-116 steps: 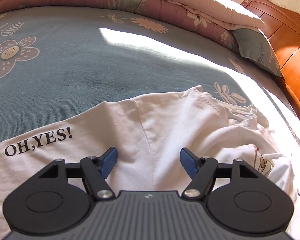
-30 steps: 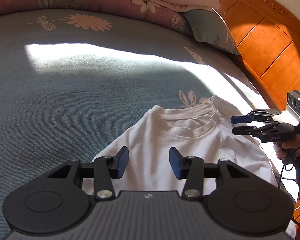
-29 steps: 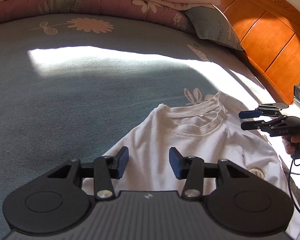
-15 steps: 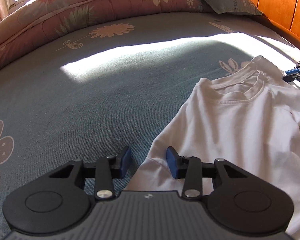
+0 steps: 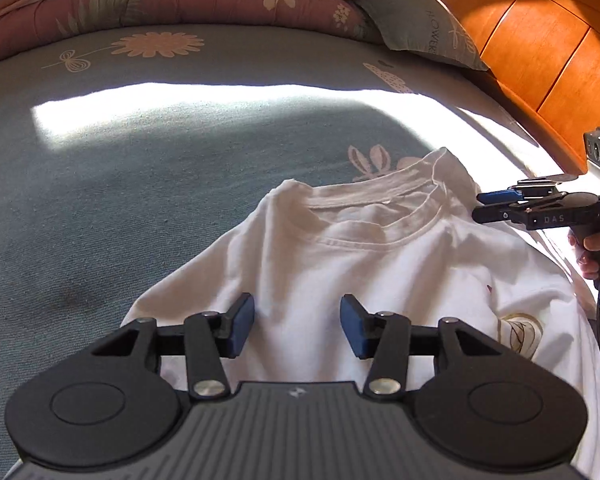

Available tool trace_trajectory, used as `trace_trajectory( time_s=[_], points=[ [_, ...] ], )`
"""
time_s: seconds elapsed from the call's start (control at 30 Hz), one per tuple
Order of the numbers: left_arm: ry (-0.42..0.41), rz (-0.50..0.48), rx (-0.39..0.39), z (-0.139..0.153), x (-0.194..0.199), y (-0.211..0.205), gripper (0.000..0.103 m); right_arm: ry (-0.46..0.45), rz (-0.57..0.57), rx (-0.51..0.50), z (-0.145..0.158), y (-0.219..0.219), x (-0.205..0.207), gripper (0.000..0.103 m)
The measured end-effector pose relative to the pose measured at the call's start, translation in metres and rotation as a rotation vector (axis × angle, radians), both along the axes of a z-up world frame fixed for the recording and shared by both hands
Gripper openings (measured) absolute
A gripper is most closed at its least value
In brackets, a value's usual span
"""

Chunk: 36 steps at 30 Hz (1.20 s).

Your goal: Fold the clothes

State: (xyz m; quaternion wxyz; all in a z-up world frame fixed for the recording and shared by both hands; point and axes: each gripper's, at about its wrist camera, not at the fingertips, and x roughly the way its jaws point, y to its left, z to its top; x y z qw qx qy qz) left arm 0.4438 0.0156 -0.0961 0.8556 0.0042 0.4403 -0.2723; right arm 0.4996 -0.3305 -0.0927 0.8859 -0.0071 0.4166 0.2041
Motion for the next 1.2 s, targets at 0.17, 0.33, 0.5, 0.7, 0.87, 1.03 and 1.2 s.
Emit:
trace_trajectory(
  time_s=[0.17, 0.33, 0.5, 0.7, 0.87, 1.03, 1.2],
  points=[
    [0.028, 0.117, -0.013, -0.001, 0.016, -0.008, 0.05, -0.007, -0.082, 0.032, -0.003, 0.014, 0.036, 0.06],
    [-0.024, 0.054, 0.135, 0.022, -0.02, -0.014, 0.065, -0.005, -0.084, 0.011, 0.032, 0.002, 0.002, 0.074],
    [-0.085, 0.025, 0.17, 0.046, -0.089, -0.003, 0.08, 0.005, -0.149, 0.142, 0.062, -0.053, -0.09, 0.095],
    [-0.101, 0.006, 0.133, 0.059, -0.167, -0.013, 0.083, 0.085, -0.299, 0.348, 0.036, -0.092, -0.212, 0.102],
    [-0.053, 0.013, 0.048, 0.061, -0.219, -0.032, 0.086, 0.134, -0.344, 0.531, 0.009, -0.078, -0.273, 0.102],
    [-0.012, 0.016, 0.013, 0.056, -0.265, -0.051, 0.086, 0.162, -0.286, 0.635, -0.001, -0.039, -0.301, 0.103],
    [0.04, 0.03, -0.038, 0.047, -0.3, -0.052, 0.087, 0.176, -0.262, 0.546, -0.011, -0.014, -0.325, 0.103]
  ],
)
